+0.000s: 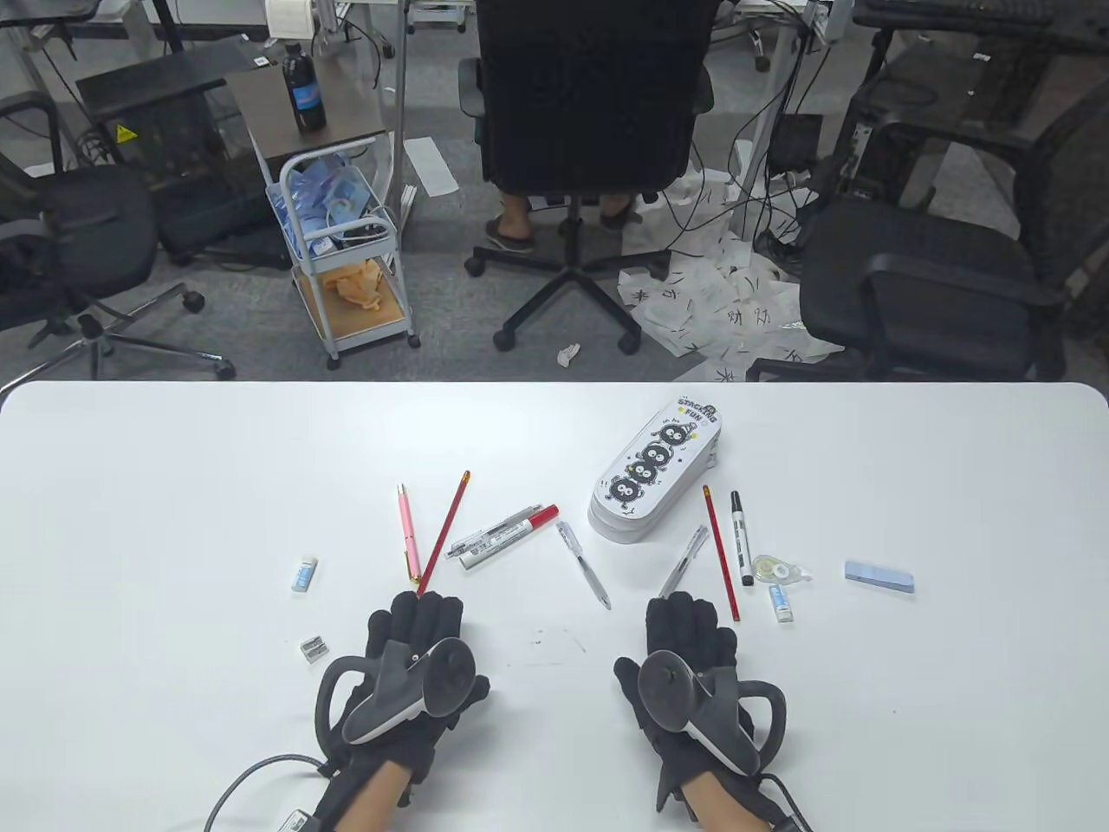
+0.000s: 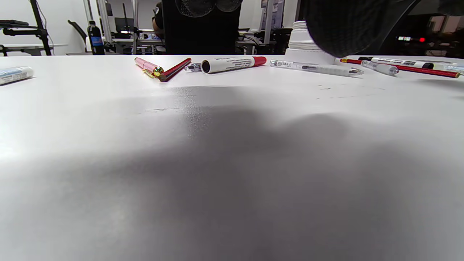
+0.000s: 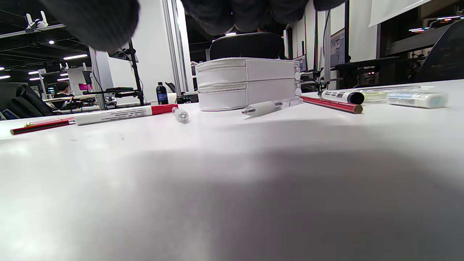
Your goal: Pack double-layer zippered pencil case
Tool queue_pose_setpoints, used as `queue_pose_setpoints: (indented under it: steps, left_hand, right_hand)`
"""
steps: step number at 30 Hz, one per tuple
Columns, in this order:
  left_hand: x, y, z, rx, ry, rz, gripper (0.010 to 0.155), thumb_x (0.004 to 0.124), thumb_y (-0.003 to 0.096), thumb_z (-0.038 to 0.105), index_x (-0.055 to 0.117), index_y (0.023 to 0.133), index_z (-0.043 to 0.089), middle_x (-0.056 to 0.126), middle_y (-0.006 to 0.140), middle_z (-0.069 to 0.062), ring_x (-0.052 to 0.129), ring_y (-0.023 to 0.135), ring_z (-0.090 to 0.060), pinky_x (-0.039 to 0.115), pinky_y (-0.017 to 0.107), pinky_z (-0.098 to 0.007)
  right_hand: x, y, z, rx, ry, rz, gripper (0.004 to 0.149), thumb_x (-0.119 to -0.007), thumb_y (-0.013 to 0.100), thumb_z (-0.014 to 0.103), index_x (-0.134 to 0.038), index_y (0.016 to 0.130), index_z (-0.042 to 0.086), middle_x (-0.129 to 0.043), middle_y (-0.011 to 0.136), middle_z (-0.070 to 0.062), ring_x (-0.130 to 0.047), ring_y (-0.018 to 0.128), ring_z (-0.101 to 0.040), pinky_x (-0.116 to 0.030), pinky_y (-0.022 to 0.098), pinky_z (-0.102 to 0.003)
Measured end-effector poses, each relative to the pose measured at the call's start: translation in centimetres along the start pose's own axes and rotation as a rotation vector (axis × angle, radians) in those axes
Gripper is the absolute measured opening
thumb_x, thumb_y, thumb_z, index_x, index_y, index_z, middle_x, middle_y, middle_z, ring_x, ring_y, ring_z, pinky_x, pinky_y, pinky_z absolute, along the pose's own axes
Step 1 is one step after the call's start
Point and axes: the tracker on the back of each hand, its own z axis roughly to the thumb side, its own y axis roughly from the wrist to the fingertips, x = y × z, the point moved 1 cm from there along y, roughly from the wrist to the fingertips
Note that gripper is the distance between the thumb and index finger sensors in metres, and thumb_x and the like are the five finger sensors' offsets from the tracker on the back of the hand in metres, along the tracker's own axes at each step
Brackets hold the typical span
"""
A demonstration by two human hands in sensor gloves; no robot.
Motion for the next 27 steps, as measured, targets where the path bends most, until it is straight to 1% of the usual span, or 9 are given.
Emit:
queue_pose_setpoints:
  steps: [9, 12, 16, 21, 22, 23, 24, 25, 27]
  left_hand:
    - [-0.6, -0.2, -0.2, -0.005, -0.005, 0.014, 0.093, 0.078, 0.0527, 0.059, 0.038, 0.119, 0.010, 0.042, 0.122, -0.021, 0.035, 0.108, -0.051, 0.030, 0.074, -0.061]
    - [-0.6, -0.3, 0.1, 0.007, 0.007, 0.015, 0.093, 0.079, 0.0526, 0.059, 0.038, 0.120, 0.010, 0.042, 0.122, -0.021, 0.035, 0.108, -0.050, 0.031, 0.074, -0.061]
    - [-0.6, -0.1, 0.4, 0.014, 0.001, 0.002, 0.092, 0.079, 0.0529, 0.059, 0.039, 0.119, 0.010, 0.043, 0.123, -0.021, 0.036, 0.108, -0.051, 0.031, 0.074, -0.062]
    - [-0.7, 0.0, 0.6, 0.022, 0.019, 0.012, 0.092, 0.079, 0.0529, 0.059, 0.039, 0.120, 0.010, 0.043, 0.123, -0.021, 0.036, 0.108, -0.051, 0.031, 0.074, -0.062]
    - [-0.7, 0.0, 0.6, 0.022, 0.016, 0.010, 0.092, 0.078, 0.0530, 0.059, 0.039, 0.119, 0.010, 0.043, 0.122, -0.021, 0.036, 0.108, -0.051, 0.031, 0.074, -0.062]
    - [-0.8, 0.0, 0.5, 0.022, 0.010, 0.008, 0.092, 0.079, 0.0529, 0.059, 0.039, 0.119, 0.010, 0.043, 0.122, -0.021, 0.036, 0.108, -0.051, 0.031, 0.074, -0.062]
    - [-0.8, 0.0, 0.4, 0.023, 0.004, 0.007, 0.092, 0.078, 0.0530, 0.059, 0.038, 0.120, 0.010, 0.042, 0.123, -0.021, 0.035, 0.108, -0.051, 0.031, 0.074, -0.062]
    - [-0.9, -0.1, 0.3, 0.023, -0.008, 0.015, 0.092, 0.078, 0.0530, 0.059, 0.038, 0.120, 0.011, 0.042, 0.123, -0.020, 0.035, 0.108, -0.051, 0.031, 0.074, -0.062]
    - [-1.1, 0.0, 0.1, 0.027, -0.035, 0.031, 0.091, 0.079, 0.0530, 0.058, 0.038, 0.120, 0.011, 0.042, 0.123, -0.020, 0.034, 0.108, -0.051, 0.031, 0.074, -0.062]
  right_hand:
    - [0.7, -0.3, 0.5, 0.005, 0.063, 0.003, 0.073, -0.064, 0.051, 0.056, -0.043, 0.108, 0.015, -0.038, 0.114, -0.015, -0.038, 0.100, -0.039, -0.039, 0.069, -0.054]
    - [1.6, -0.2, 0.7, 0.011, 0.124, -0.005, 0.073, -0.064, 0.051, 0.056, -0.043, 0.108, 0.015, -0.037, 0.114, -0.015, -0.038, 0.100, -0.040, -0.039, 0.069, -0.055]
    - [3.9, 0.9, 0.9, -0.010, 0.316, -0.018, 0.073, -0.065, 0.052, 0.055, -0.043, 0.108, 0.014, -0.036, 0.115, -0.016, -0.036, 0.100, -0.040, -0.040, 0.069, -0.055]
    - [7.1, 5.6, 1.1, -0.060, 0.339, -0.078, 0.074, -0.066, 0.052, 0.056, -0.042, 0.109, 0.015, -0.035, 0.115, -0.015, -0.037, 0.101, -0.040, -0.041, 0.070, -0.055]
    - [7.3, 6.4, 1.1, -0.079, 0.339, -0.081, 0.074, -0.066, 0.052, 0.056, -0.042, 0.109, 0.015, -0.035, 0.115, -0.015, -0.037, 0.101, -0.040, -0.041, 0.071, -0.054]
    - [7.5, 8.1, 1.1, -0.117, 0.332, -0.050, 0.075, -0.066, 0.052, 0.056, -0.040, 0.109, 0.015, -0.034, 0.116, -0.015, -0.037, 0.101, -0.040, -0.041, 0.071, -0.054]
    - [7.5, 8.9, 1.1, -0.126, 0.333, -0.042, 0.075, -0.066, 0.052, 0.056, -0.040, 0.109, 0.015, -0.034, 0.115, -0.015, -0.037, 0.101, -0.040, -0.041, 0.071, -0.054]
    - [7.4, 10.0, 1.1, -0.135, 0.354, -0.021, 0.076, -0.065, 0.052, 0.057, -0.038, 0.109, 0.015, -0.033, 0.115, -0.016, -0.037, 0.101, -0.040, -0.042, 0.071, -0.054]
    - [7.0, 12.2, 1.4, -0.170, 0.456, -0.046, 0.077, -0.066, 0.051, 0.057, -0.039, 0.109, 0.014, -0.033, 0.115, -0.016, -0.039, 0.101, -0.041, -0.044, 0.071, -0.055]
